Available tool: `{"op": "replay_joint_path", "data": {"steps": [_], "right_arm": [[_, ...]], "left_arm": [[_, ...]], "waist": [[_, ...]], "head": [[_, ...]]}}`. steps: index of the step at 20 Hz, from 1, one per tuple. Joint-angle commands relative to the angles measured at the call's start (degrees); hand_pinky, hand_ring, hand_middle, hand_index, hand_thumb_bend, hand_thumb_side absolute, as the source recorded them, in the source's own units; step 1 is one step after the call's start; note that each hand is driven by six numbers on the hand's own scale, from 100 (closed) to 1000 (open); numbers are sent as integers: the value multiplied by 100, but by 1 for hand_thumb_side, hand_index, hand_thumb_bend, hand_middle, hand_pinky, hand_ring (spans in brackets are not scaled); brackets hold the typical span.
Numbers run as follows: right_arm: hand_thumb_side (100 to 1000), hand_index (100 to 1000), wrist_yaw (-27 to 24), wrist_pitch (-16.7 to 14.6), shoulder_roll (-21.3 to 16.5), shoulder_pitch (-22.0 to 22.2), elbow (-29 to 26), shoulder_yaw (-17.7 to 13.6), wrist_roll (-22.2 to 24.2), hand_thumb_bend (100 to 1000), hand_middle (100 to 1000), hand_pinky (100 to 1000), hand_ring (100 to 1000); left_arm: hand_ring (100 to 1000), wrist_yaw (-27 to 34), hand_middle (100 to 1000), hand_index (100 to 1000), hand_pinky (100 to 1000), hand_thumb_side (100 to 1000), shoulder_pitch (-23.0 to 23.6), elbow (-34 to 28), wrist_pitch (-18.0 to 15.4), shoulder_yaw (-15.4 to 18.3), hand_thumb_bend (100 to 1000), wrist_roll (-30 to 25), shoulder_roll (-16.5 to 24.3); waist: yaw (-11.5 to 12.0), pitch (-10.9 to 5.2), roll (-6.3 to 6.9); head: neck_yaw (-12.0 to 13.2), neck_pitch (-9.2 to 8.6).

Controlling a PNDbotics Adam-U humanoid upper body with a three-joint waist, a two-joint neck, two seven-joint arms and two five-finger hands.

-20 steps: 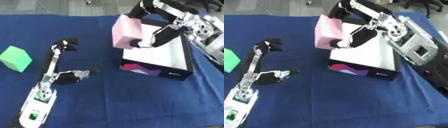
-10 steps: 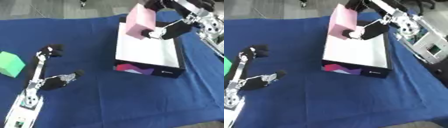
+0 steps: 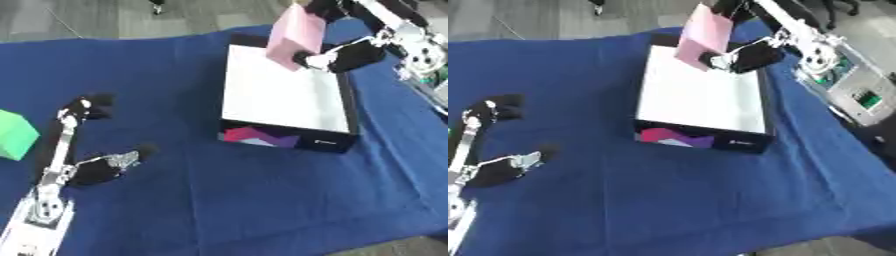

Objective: Pick up the objects with one hand, pass them to the other hand, and then place them into the box on the other side of the table.

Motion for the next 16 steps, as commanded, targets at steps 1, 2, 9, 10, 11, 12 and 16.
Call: {"op": "replay_joint_path", "data": {"steps": [1,2,9,10,11,12,16], "right_arm": [[100,622,184,-48,-234,-32,260,-84,-54,509,229,754,586],[100,622,249,-53,-231,-31,365,-80,-60,509,233,754,587],[100,637,794,-205,-160,-45,1044,22,50,524,275,756,597],[100,639,849,-235,-151,-53,1109,33,91,528,279,757,599],[100,645,899,-268,-142,-59,1156,42,134,541,288,757,604],[100,651,934,-297,-132,-61,1189,52,179,545,298,758,609],[100,695,1088,-382,-109,-56,1264,88,418,597,409,769,658]], "left_arm": [[638,-11,671,804,753,459,-69,-121,-4,17,843,-23,32],[637,-10,671,803,753,460,-69,-121,-6,15,843,-25,27],[636,2,670,802,753,460,-80,-124,-16,6,841,-31,7],[636,4,670,802,753,460,-83,-126,-17,6,841,-29,5],[636,4,670,802,753,460,-86,-128,-17,7,841,-27,4],[636,6,670,801,753,460,-89,-129,-15,9,842,-24,3],[637,12,670,801,753,462,-90,-129,-12,8,843,-11,-3]], "waist": [[21,-206,71],[30,-203,71],[77,-179,77],[82,-174,81],[84,-171,84],[84,-169,86],[88,-167,95]], "head": [[-62,-96],[-67,-101],[-110,-117],[-112,-118],[-114,-118],[-114,-115],[-113,-104]]}}
